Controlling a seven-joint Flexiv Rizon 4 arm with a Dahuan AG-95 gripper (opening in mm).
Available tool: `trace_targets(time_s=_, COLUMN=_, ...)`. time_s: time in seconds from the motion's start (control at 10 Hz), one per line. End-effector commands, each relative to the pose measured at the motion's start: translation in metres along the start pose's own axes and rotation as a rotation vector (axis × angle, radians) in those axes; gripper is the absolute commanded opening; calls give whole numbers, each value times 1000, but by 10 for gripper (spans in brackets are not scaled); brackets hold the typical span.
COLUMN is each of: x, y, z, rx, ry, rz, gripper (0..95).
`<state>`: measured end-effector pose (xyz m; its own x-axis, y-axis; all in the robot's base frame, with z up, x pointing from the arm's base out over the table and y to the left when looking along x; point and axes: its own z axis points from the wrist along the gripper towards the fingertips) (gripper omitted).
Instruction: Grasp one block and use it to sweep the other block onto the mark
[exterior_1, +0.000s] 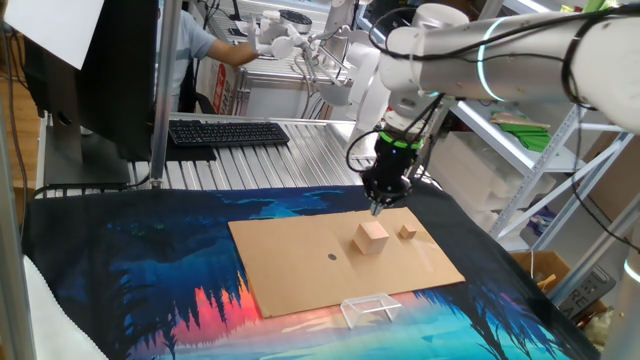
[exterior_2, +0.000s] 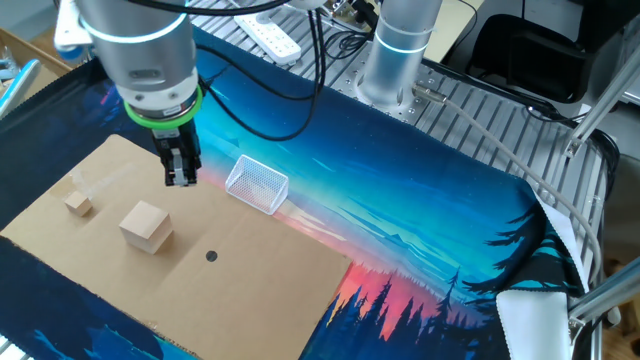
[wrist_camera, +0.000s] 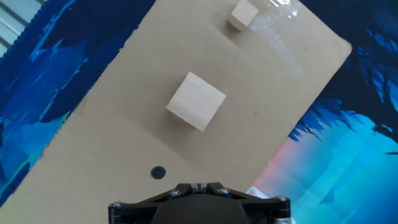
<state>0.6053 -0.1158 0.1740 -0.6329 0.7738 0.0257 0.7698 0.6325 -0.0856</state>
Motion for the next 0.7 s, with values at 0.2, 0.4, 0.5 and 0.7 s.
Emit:
trace_targets(time_s=0.2, x=-2, y=3, z=-1, rx=-19, ry=53, rz=14, gripper=0)
trace_targets(time_s=0.4, x=-2, y=3, z=-1, rx=-26, ry=59, rz=11, gripper=190)
trace_targets(time_s=0.5, x=-2, y=3, z=-1, rx=-30, ry=63, rz=18, gripper=190)
trace_targets(time_s=0.7, x=-2, y=3, z=-1, rx=-42, ry=68, rz=25, gripper=190)
